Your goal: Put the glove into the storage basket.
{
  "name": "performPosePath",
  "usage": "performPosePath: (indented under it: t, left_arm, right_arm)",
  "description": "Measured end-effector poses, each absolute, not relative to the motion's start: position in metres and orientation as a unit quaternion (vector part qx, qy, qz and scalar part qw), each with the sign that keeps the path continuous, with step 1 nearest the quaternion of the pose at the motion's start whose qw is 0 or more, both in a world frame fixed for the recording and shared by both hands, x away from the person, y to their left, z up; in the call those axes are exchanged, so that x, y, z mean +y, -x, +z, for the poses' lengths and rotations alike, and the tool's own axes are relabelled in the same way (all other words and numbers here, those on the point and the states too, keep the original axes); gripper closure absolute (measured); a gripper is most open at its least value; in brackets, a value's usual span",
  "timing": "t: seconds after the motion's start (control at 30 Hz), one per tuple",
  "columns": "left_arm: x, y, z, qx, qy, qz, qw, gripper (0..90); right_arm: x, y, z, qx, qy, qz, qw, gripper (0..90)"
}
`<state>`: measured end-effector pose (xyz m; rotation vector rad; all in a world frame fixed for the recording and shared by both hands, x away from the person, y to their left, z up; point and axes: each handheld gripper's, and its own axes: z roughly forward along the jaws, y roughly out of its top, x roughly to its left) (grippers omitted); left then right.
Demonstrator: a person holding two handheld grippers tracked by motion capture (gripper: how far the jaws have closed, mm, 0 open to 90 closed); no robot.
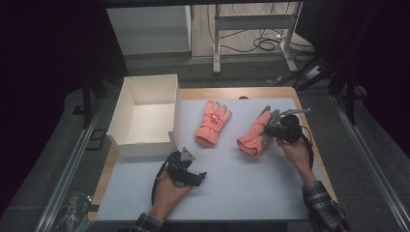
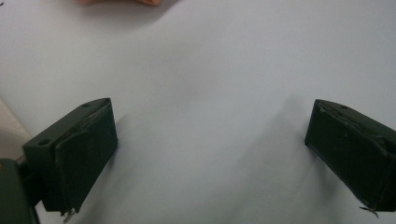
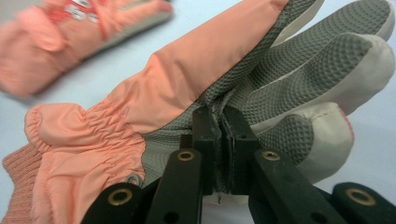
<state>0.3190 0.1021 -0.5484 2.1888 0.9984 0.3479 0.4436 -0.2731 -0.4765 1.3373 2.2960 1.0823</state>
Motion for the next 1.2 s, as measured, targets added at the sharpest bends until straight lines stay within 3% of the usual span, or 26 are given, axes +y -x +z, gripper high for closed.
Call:
performPosePath:
  t: [0.4,0.53,0.87,1.13,1.2]
  left_arm:
    - [0.102,-0.319,-0.548,0.384,-0.845,0.134,0.346,2.4]
    - [0.103,-0.319,-0.548,0.383,-0.846,0.134,0.346,2.4]
    - [0.102,-0.319,-0.548,0.384,-0.845,0.135,0.348,2.4]
    - [0.102,-0.319,-0.548,0.385,-0.844,0.134,0.348,2.4]
    - [0.102,-0.319,-0.548,0.385,-0.844,0.134,0.348,2.4]
  right_arm:
    - [-0.262,-0.414,-0.454,0.83,-0.373,0.398,0.114,84.3]
    - [-0.253,-0.401,-0.454,0.85,-0.32,0.409,0.085,84.3]
    - [-0.221,-0.385,-0.474,0.893,-0.231,0.385,0.014,83.8]
    - [-0.203,-0.386,-0.495,0.916,-0.196,0.349,0.012,82.2]
    - [-0.203,-0.389,-0.497,0.914,-0.202,0.353,0.019,76.4]
